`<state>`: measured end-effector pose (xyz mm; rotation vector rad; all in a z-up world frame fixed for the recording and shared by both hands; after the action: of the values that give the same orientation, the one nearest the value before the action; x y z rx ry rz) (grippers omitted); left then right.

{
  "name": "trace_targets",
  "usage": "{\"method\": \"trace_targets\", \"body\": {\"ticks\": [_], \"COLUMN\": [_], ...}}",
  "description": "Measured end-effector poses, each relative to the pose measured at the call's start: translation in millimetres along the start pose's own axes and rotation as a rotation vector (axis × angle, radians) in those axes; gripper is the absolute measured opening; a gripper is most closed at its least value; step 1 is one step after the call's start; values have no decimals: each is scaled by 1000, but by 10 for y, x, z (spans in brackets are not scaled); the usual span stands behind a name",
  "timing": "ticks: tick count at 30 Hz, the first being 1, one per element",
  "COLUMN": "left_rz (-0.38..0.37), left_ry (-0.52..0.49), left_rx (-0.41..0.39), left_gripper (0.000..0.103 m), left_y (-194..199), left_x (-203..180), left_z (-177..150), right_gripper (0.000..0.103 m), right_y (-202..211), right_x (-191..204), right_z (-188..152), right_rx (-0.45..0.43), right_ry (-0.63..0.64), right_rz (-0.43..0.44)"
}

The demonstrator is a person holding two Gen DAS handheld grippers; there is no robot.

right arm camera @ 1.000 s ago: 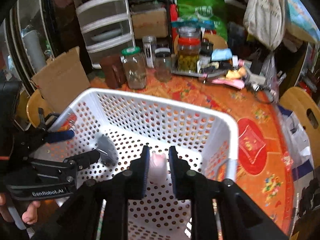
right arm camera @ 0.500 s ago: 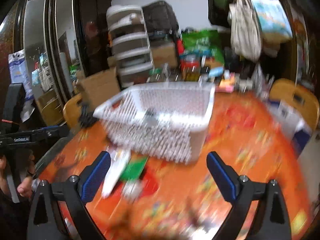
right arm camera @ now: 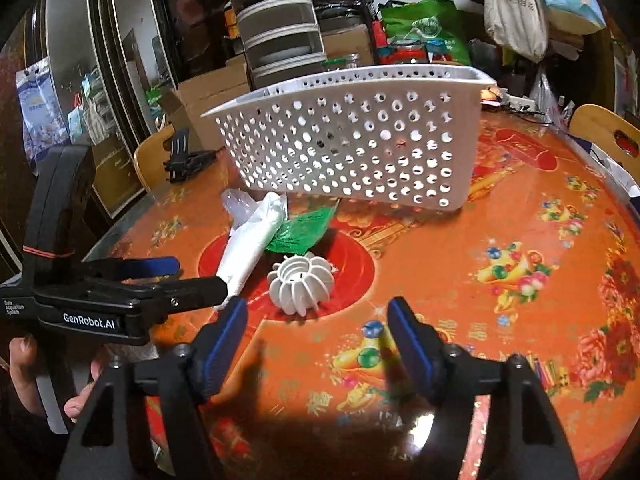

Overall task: Organize soft objects
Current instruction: 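Grasp the white ribbed ball with the right gripper and lift it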

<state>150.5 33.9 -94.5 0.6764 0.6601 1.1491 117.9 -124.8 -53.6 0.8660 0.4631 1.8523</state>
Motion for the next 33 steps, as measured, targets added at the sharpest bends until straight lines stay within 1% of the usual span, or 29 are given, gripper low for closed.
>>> {"method": "trace_targets", "body": {"ticks": [2,3,5,8,12,14,17,21,25,33], "left_rz": [1,3,4,-2,3,3,1,6,10,14], "left_ry": [0,0,4,-4,-13,-15,-13,-19,-23,-26], "left_rx": [2,2,3,-1,0,-2,-5,-7,-6,-5], "left_gripper": [103,103,103,103,103,103,103,103,103,103], "left_y": [-22,-30,-121,-148,-193,-194,-189,-195,-207,-205], "left_x": [25,44,96,120,131,112,97,99,90,74], "left_z": [16,18,91,129,156,153,151,156,160,158], "right_gripper": [54,52,44,43,42,36,36,36,35,35], "right_y": [-36,-64,-134,-208,-255,-282,-299,-276,-293,-257], "right_x": [31,58,101,112,133,143,169,139,79,105], "right_z": [4,12,6,32,52,44,43,28,-5,9], "right_rx": [11,22,45,53,58,70,69,71,97,79], "right_ry": [18,25,46,56,69,75,89,83,65,81], "right_rz": [8,11,7,-9,-2,7,3,19,33,30]}}
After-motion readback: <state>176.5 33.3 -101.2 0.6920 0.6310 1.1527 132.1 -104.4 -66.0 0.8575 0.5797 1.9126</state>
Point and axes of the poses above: each gripper's, at about its wrist camera, not at the fingertips, and y roughly against the way its jaws point, x to its left, z to its top, the point moved 4 cm from there along -y, roughly the way its jaws point, and after that the axes turned 13 degrees about -y, right-handed, at the moved point
